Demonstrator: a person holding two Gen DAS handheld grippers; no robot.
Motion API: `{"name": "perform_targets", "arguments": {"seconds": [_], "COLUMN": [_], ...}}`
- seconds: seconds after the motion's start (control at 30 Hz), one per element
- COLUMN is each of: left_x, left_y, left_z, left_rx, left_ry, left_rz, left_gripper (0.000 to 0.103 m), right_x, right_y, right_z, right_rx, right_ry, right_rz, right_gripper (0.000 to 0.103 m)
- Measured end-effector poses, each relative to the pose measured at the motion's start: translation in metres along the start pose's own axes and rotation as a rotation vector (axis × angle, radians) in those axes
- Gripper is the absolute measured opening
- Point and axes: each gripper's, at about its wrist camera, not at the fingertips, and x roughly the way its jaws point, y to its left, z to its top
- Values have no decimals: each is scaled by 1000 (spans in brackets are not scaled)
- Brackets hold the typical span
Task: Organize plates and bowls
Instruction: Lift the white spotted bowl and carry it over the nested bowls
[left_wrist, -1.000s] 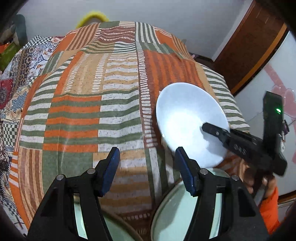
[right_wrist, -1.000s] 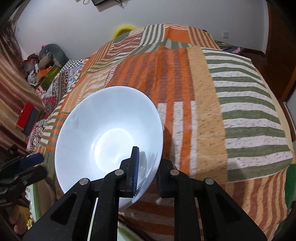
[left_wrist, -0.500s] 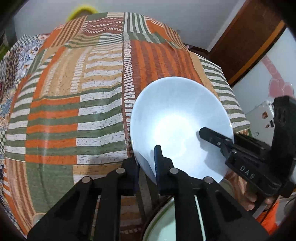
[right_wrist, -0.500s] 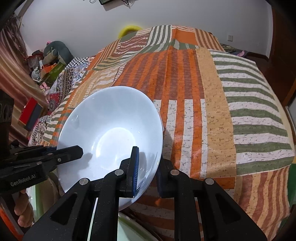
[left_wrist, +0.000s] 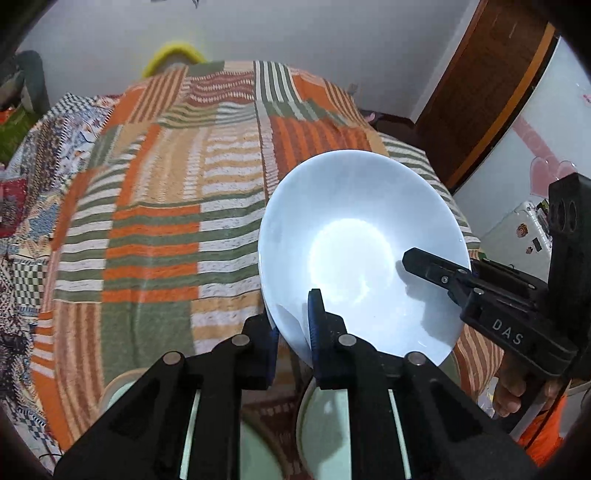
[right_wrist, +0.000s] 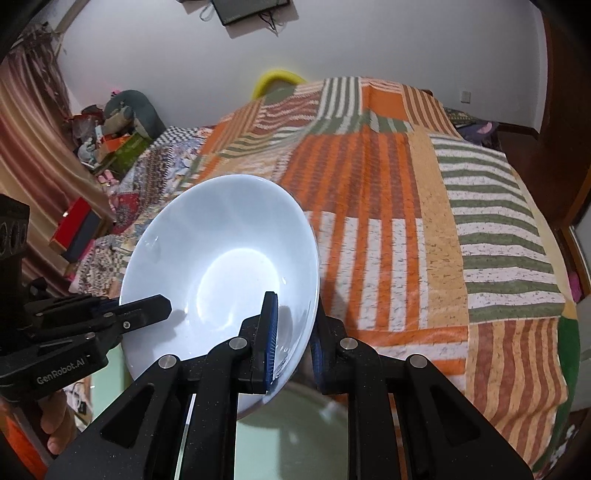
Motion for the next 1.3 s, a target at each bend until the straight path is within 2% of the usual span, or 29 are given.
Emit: {"name": "perform_targets", "arguments": {"seconds": [0.33, 0.63, 0.93, 1.3], "left_x": [-67, -105, -122, -113], "left_y": [17, 43, 72, 95], "left_z": [-32, -63, -100, -134], "left_rx": [-14, -53, -93, -121], "left_ry": [-85, -123, -113, -55], "left_rz": [29, 74, 108, 150], "left_gripper": [14, 14, 14, 14], "right_x": [-23, -22, -15, 4], "right_y": [45, 84, 118, 138], "right_z": [-8, -22, -41, -68], "right_rx": [-40, -60, -101, -98], "right_ry": [-41, -39, -23, 40], "right_rz": [40, 86, 110, 123], "right_gripper": [14, 15, 15, 15]}}
